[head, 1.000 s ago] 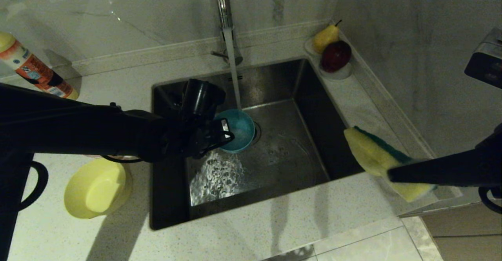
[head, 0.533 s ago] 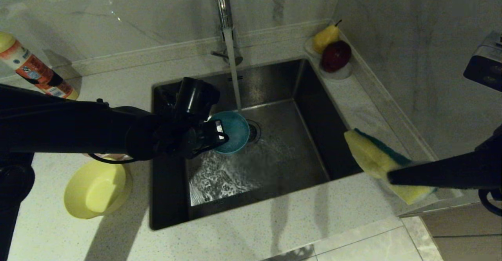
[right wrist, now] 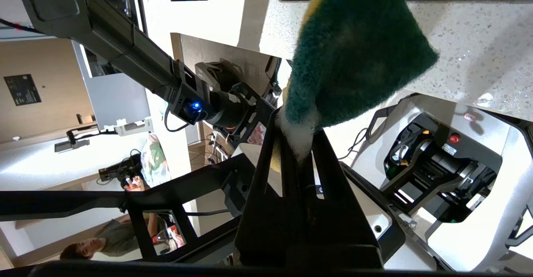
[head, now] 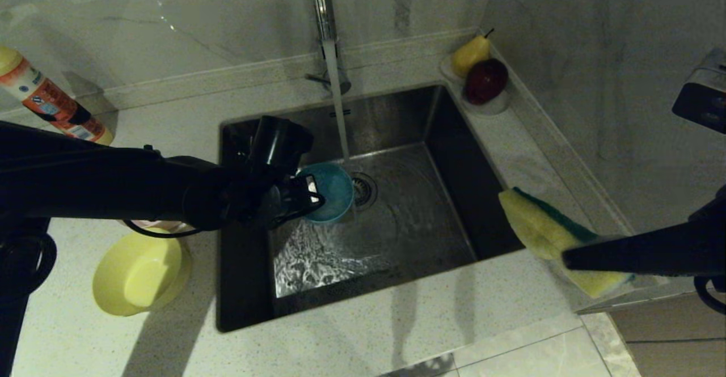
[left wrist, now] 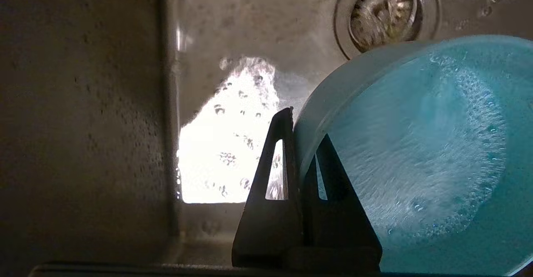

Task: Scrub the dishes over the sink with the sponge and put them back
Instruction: Rinse the bowl

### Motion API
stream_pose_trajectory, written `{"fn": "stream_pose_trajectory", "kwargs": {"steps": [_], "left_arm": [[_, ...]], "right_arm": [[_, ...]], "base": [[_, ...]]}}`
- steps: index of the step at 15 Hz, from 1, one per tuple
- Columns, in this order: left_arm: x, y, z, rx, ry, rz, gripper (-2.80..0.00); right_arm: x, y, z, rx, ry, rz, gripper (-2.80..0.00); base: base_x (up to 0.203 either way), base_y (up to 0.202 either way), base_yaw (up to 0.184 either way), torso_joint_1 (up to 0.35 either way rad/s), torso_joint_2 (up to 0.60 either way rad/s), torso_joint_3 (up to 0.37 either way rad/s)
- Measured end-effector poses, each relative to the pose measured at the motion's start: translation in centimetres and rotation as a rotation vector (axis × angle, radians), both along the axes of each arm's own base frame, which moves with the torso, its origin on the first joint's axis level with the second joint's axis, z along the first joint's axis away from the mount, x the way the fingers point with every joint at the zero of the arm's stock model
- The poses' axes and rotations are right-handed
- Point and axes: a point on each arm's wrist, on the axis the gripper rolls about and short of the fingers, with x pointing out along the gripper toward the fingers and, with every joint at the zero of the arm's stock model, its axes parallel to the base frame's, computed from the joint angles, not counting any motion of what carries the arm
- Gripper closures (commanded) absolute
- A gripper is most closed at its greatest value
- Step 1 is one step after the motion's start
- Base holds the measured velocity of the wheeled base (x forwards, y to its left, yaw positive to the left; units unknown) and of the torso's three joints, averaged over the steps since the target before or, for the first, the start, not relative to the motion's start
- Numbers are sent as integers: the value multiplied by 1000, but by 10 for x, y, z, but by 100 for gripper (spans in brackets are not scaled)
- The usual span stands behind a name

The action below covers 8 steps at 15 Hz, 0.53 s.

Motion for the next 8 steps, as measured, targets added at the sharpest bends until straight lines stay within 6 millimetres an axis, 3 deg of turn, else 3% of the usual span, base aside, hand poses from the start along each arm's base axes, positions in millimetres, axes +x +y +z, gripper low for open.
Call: {"fn": "stream_pose_trajectory", "kwargs": {"steps": [8], "left_arm": [[24, -7, -3, -24, -21, 16, 0]], "right_arm": [[2, 1, -2, -6, 4, 1, 0]], "base": [[0, 0, 0, 0, 0, 0]]}}
